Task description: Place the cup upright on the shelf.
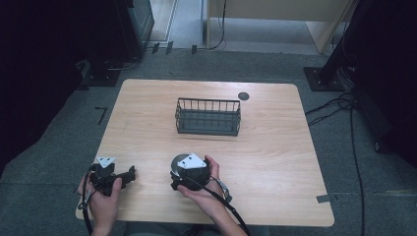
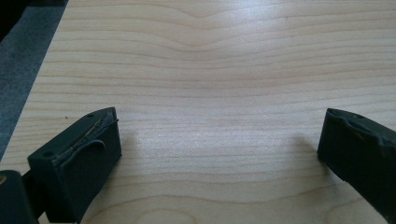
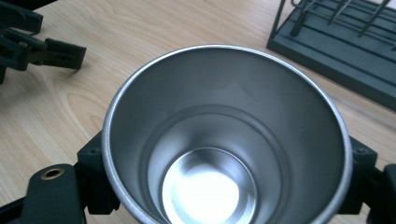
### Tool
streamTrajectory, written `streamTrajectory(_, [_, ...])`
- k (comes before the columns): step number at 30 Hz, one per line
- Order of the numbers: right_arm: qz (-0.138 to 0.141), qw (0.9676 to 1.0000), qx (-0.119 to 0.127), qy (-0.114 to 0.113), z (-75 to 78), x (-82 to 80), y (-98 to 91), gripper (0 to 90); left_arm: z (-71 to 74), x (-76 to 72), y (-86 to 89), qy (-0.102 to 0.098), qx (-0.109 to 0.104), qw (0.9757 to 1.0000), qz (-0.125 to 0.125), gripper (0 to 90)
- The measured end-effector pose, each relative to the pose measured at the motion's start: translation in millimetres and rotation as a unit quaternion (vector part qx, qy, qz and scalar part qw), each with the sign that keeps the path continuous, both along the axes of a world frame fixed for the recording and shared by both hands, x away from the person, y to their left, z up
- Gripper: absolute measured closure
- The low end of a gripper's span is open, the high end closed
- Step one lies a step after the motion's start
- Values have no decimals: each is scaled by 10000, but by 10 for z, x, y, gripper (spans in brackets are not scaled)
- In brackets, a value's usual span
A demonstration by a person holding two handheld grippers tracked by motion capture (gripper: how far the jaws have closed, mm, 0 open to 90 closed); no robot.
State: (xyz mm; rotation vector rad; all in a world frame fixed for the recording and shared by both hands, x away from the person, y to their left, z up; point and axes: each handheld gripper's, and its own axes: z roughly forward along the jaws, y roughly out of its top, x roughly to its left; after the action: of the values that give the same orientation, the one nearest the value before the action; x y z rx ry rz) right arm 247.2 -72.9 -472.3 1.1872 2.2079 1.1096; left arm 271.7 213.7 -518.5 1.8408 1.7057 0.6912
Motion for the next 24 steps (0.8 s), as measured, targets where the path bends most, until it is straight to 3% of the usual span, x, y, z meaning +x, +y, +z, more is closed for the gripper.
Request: streamTrajectory(24, [-328, 9991, 128, -221, 333, 225, -343, 183, -1, 1, -3, -14, -14, 10000, 14, 0])
